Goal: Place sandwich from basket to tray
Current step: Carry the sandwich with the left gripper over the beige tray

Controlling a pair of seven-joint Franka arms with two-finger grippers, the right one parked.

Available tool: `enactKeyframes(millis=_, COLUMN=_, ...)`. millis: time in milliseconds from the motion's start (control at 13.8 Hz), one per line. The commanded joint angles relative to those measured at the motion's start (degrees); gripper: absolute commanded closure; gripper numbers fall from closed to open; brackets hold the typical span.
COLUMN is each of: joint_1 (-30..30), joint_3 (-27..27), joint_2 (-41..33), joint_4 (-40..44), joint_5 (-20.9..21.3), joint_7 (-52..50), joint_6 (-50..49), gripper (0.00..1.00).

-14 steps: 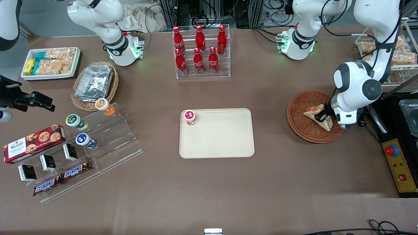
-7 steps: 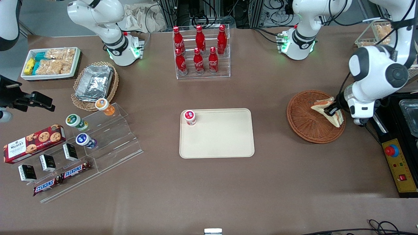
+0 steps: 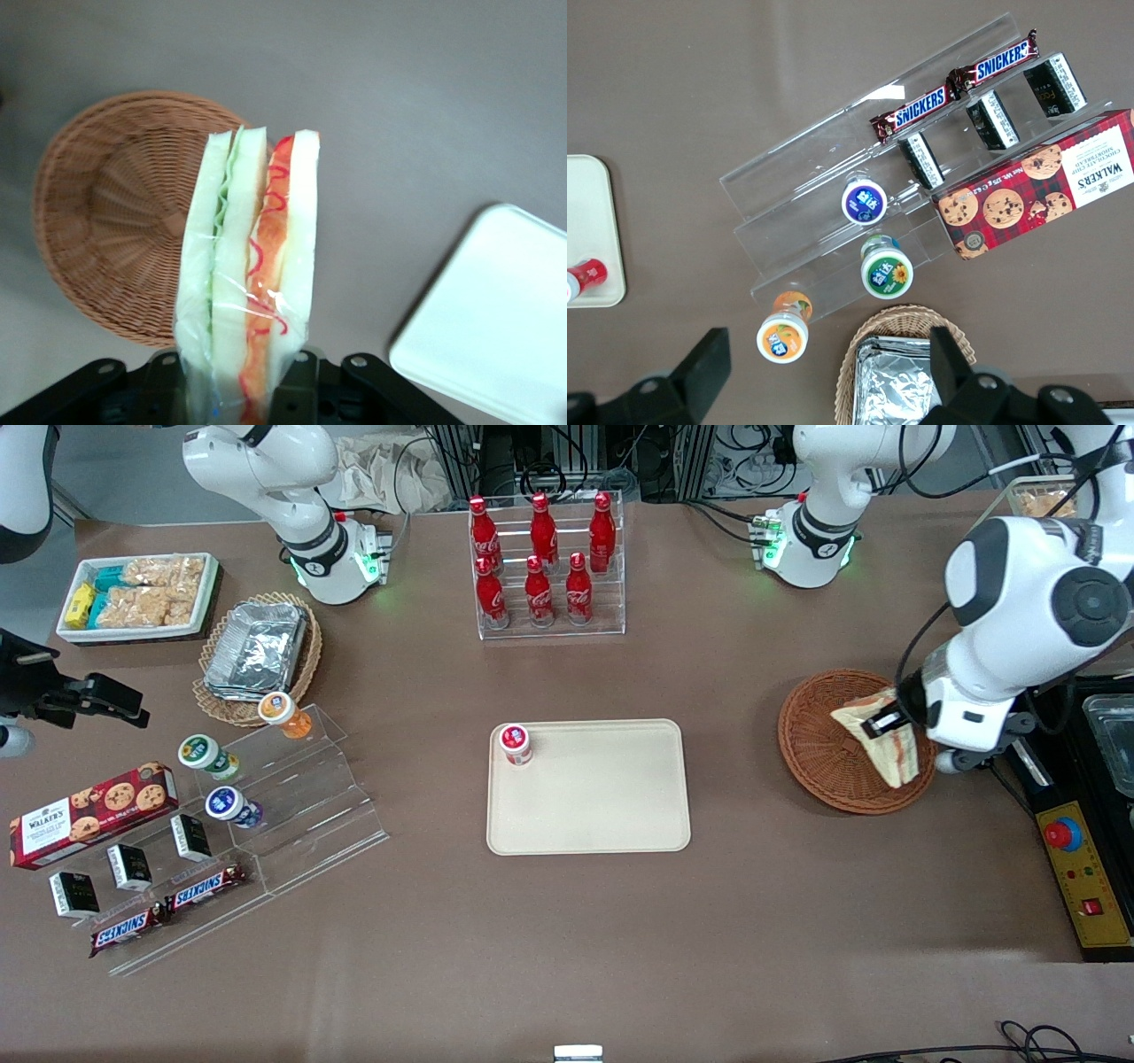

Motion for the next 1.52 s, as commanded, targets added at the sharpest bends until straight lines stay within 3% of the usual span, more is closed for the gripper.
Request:
enactKeyframes(millis=0, joint_1=-0.03, joint_3=-4.15, joint_2=5.43, joint_4=6.76, joint_5=-0.36, joint_7=1.52, joint_6=-2.41, gripper=0.73)
enactKeyframes(millis=507, joint_1=-1.86, joint_3=-15.41, joint_2=17.55, joint_4=14.50, joint_5=0.78, joint_7=1.70, joint_6=0.74, gripper=0.72)
enactKeyframes(millis=941, joint_1=-7.23, joint_3=-15.33, joint_2=27.58, joint_4=14.33, joint_5=5.08, joint_7=0.64, joint_6=11.54, gripper=0.71)
enactKeyframes(millis=1447, joint_1=-9.16, joint_3=-15.33, joint_2=33.22, joint_4=14.24, joint_5=9.39, joint_7=0.64, joint_6=15.42, gripper=0.71)
